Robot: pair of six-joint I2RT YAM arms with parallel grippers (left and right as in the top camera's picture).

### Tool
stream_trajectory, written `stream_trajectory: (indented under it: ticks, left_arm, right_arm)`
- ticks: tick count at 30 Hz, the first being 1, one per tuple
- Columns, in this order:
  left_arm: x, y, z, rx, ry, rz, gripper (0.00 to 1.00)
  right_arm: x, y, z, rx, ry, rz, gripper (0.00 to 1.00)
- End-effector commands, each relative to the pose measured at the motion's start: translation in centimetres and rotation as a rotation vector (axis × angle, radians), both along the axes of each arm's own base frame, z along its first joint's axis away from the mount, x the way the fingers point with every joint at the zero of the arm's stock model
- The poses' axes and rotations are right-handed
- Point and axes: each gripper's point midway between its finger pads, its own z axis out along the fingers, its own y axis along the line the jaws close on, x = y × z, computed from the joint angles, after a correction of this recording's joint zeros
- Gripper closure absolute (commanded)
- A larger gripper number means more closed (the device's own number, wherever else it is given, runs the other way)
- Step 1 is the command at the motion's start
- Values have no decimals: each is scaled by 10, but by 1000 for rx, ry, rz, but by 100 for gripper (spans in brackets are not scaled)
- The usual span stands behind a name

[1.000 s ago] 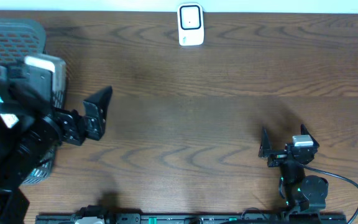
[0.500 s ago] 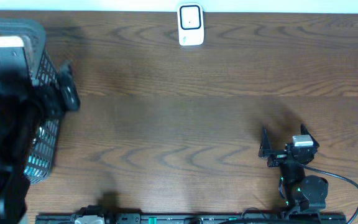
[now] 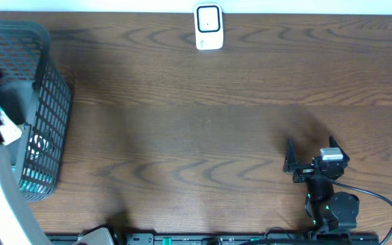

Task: Scan the item barcode
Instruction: 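Swing the left gripper over the basket and reach down inside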

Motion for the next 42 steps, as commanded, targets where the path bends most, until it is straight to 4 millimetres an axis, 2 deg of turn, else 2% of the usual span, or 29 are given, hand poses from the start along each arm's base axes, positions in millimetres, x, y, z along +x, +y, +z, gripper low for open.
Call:
stream_trajectory:
  ticks: [1, 4, 7, 10, 13, 17, 28, 32, 38, 42]
  left_arm:
    - [-19, 34, -22, -34, 41, 165, 2]
    - [-19, 48, -53, -95, 69, 231, 3]
    - [-9, 53, -81, -130, 135, 236, 2]
    - [11, 52, -110, -195, 187, 192, 2]
    - [36, 39, -143, -337, 202, 88, 2]
    - [52, 46, -175, -383, 252, 83, 2]
    - [69, 82, -262, -372, 408, 239, 2]
    - [69, 95, -281, -285, 471, 324, 2]
    - [78, 100, -297, -201, 525, 347, 2]
    - [75, 106, -303, -161, 543, 383, 2]
  right_arm:
    - [0, -2, 0, -8, 0, -8, 1]
    - [0, -2, 0, -8, 0, -8, 1]
    - [0, -2, 0, -8, 0, -8, 1]
    - [0, -2, 0, -8, 0, -8, 1]
    - [0, -2, 0, -8, 0, -8, 1]
    - [0, -2, 0, -8, 0, -8, 1]
    - [0, -2, 0, -8, 0, -8, 1]
    - [0, -2, 0, -8, 0, -8, 1]
    - [0, -2, 0, -8, 0, -8, 1]
    - [0, -2, 0, -8, 0, -8, 1]
